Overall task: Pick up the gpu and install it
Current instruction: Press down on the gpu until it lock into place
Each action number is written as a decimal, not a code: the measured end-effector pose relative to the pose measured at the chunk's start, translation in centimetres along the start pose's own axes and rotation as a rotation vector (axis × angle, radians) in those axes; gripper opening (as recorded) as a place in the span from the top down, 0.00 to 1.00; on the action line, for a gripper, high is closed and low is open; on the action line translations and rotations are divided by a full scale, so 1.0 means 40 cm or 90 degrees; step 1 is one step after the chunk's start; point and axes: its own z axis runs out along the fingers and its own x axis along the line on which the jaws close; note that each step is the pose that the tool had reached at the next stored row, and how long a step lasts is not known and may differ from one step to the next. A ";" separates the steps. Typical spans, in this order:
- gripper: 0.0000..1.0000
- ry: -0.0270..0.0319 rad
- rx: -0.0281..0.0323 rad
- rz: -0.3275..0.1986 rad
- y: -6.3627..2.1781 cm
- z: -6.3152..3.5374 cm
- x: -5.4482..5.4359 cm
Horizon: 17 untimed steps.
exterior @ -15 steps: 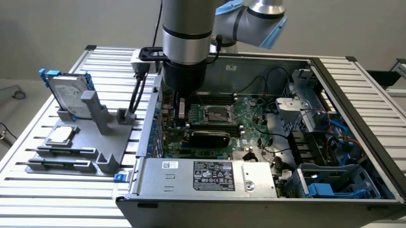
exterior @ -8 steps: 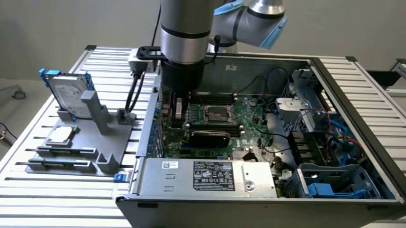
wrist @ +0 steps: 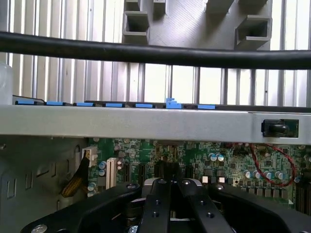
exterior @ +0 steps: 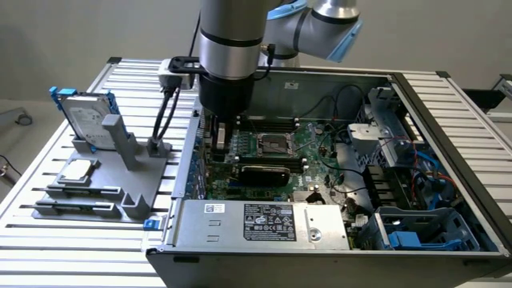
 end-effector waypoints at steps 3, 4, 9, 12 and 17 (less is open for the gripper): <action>0.89 0.0010 -0.0062 0.000 0.003 -0.004 0.000; 0.89 0.0014 -0.0074 0.000 0.004 -0.006 0.000; 0.89 0.0073 -0.0119 0.000 0.006 -0.018 0.000; 0.89 0.0144 -0.0163 0.001 0.006 -0.020 0.000; 0.89 0.0190 -0.0256 0.001 0.006 -0.021 0.000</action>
